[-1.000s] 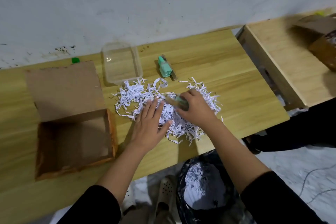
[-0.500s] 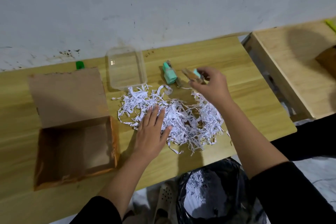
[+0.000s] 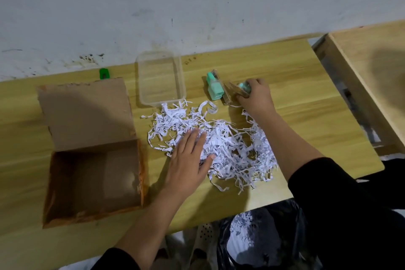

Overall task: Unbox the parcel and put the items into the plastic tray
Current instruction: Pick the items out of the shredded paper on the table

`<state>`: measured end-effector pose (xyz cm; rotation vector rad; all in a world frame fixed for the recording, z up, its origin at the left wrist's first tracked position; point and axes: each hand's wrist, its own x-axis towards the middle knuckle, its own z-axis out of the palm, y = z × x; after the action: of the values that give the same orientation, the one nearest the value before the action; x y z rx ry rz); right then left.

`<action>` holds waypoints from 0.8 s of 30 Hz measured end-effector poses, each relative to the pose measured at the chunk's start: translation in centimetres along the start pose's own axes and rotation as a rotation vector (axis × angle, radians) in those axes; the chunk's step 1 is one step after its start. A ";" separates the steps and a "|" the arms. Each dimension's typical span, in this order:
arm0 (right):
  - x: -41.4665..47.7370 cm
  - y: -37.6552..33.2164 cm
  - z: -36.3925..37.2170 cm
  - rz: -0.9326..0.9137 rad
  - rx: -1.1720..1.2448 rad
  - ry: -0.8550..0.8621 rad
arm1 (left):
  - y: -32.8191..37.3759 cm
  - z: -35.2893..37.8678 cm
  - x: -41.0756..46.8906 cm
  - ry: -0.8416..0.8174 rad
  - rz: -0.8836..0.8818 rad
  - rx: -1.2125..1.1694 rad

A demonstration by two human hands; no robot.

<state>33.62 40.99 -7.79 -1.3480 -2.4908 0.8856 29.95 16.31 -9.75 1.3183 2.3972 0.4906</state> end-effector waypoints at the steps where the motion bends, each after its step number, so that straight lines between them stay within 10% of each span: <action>1: -0.3 0.0 -0.2 -0.014 -0.003 -0.029 | 0.1 -0.1 0.0 0.006 0.003 -0.005; 14: -11.5 3.1 -4.2 -0.088 -0.183 -0.107 | -1.9 -5.0 2.6 0.009 -0.177 0.173; 24: -15.4 2.9 2.4 -0.257 -0.434 -0.217 | -1.8 -1.9 1.5 -0.227 0.094 0.315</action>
<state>43.49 28.76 -9.50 -1.0367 -3.0671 0.4741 26.96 16.45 -9.11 1.5300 2.2938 -0.0190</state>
